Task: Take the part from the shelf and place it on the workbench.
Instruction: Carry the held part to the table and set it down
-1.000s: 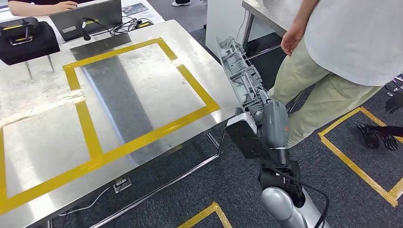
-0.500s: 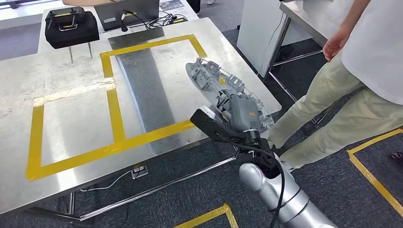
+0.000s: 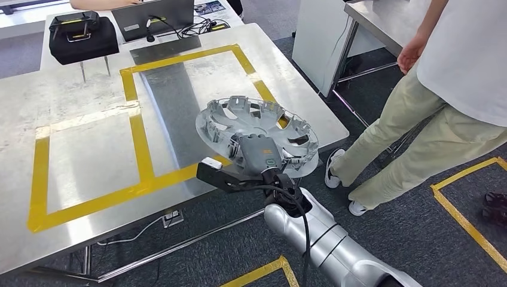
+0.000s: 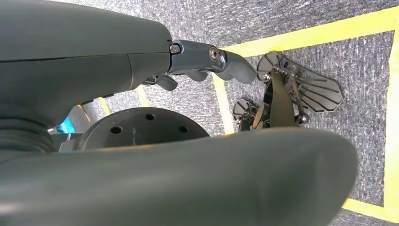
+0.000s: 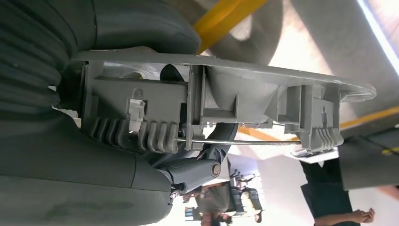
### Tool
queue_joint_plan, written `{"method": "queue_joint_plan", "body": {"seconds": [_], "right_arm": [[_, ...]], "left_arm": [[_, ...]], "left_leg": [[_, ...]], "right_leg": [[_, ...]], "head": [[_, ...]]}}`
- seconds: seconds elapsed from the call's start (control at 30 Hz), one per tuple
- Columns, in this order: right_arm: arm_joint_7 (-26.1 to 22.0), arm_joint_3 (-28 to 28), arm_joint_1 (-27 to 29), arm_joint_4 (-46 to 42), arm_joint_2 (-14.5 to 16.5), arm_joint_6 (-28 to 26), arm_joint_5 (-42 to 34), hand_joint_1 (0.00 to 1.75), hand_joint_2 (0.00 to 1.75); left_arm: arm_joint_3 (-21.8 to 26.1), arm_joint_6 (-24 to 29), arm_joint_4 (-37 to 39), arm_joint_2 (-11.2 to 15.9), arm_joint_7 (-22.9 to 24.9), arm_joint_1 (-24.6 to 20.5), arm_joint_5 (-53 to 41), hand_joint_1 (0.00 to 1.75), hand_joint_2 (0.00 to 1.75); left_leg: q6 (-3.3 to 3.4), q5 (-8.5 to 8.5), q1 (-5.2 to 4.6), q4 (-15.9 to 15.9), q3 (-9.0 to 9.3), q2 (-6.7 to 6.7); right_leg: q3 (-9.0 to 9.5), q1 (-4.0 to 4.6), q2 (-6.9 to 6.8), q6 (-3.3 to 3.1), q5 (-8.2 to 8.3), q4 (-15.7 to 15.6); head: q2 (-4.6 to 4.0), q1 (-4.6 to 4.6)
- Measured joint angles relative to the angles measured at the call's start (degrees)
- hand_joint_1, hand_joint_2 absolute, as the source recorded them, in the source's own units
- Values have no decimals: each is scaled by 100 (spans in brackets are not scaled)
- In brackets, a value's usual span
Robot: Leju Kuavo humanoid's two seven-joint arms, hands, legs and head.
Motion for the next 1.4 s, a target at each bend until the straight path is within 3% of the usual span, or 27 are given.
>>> {"method": "queue_joint_plan", "body": {"seconds": [0.27,0.47,0.53,0.6,0.63,0.67,0.7,0.8,0.87,0.93,1.0,1.1,1.17,1.2,1.23,1.3,1.37,1.4], "right_arm": [[-482,258,-27,511,338,-382,66,175,175],[-677,363,-6,755,624,-787,225,175,175],[-692,392,-6,811,710,-832,294,175,175],[-700,430,11,880,774,-844,349,175,175],[-701,455,27,924,798,-844,369,175,175],[-701,481,42,968,819,-839,383,175,175],[-701,506,51,1007,840,-827,393,175,175],[-701,549,40,1066,915,-754,401,175,175],[-699,568,31,1084,971,-685,403,175,175],[-686,585,37,1098,1019,-606,408,175,175],[-669,601,40,1105,1055,-530,410,175,175],[-658,632,41,1111,1072,-431,411,175,175],[-639,651,64,1116,1072,-367,406,175,175],[-630,660,70,1118,1072,-340,401,175,175],[-621,667,69,1117,1073,-319,393,175,175],[-611,674,54,1106,1079,-285,377,175,175],[-597,682,34,1074,1081,-238,368,175,175],[-586,687,24,1059,1081,-210,367,175,175]], "left_arm": [[-4,-101,0,37,-198,1,93,0,0],[-4,69,1,50,-268,1,148,0,0],[-3,133,2,54,-271,0,166,0,0],[-2,174,2,59,-261,3,186,0,0],[-2,187,3,61,-253,7,195,0,0],[-2,197,3,63,-245,13,202,0,0],[-2,201,4,66,-239,19,208,0,0],[-2,202,3,55,-240,29,224,0,0],[-1,193,1,44,-263,30,232,0,0],[0,184,1,49,-296,28,240,0,0],[0,171,1,52,-316,32,252,0,0],[0,157,0,51,-318,34,276,0,0],[0,170,1,55,-303,46,303,0,0],[1,181,2,56,-291,56,322,0,0],[3,191,3,58,-278,64,339,0,0],[7,201,2,37,-244,65,368,0,0],[10,212,-2,18,-211,44,385,0,0],[13,220,-2,18,-202,36,390,0,0]], "left_leg": [[46,-31,-43,30,-3,27],[147,-58,-34,6,43,54],[181,-61,-11,-24,88,81],[198,-78,-26,-21,99,100],[200,-85,-37,-19,103,104],[201,-92,-50,-17,107,105],[199,-99,-66,-15,114,103],[181,-115,-107,-13,134,102],[135,-120,-98,-17,128,115],[79,-120,-95,-30,131,131],[23,-209,-108,101,76,242],[-90,-620,-36,1007,-368,440],[-183,-695,47,1415,-600,486],[-235,-584,88,1314,-558,505],[-288,-402,129,1011,-405,530],[-378,-201,167,356,-57,571],[-307,-245,162,171,77,560],[-231,-252,158,192,76,532]], "right_leg": [[9,-49,24,47,3,-23],[-25,-68,26,149,-77,28],[-242,-63,-21,165,-307,458],[-629,-61,-59,158,-623,1222],[-783,-56,-66,145,-692,1503],[-834,-47,-67,118,-649,1570],[-774,-31,-65,75,-506,1409],[-251,65,-68,-153,-13,305],[-81,122,-90,-246,42,14],[-23,123,-110,-269,85,-63],[87,74,-144,-272,141,-213],[178,33,-203,-269,153,-303],[179,2,-228,-231,119,-273],[179,-31,-233,-193,91,-238],[179,-73,-234,-143,49,-184],[162,-121,-248,-14,-61,-34],[138,-101,-277,77,-149,67],[141,-88,-292,100,-165,86]], "head": [[0,-20],[0,-34],[0,5],[0,45],[0,54],[0,63],[0,76],[0,91],[0,72],[0,75],[0,48],[0,-62],[0,-89],[0,-95],[0,-103],[0,-169],[0,-231],[0,-223]]}}
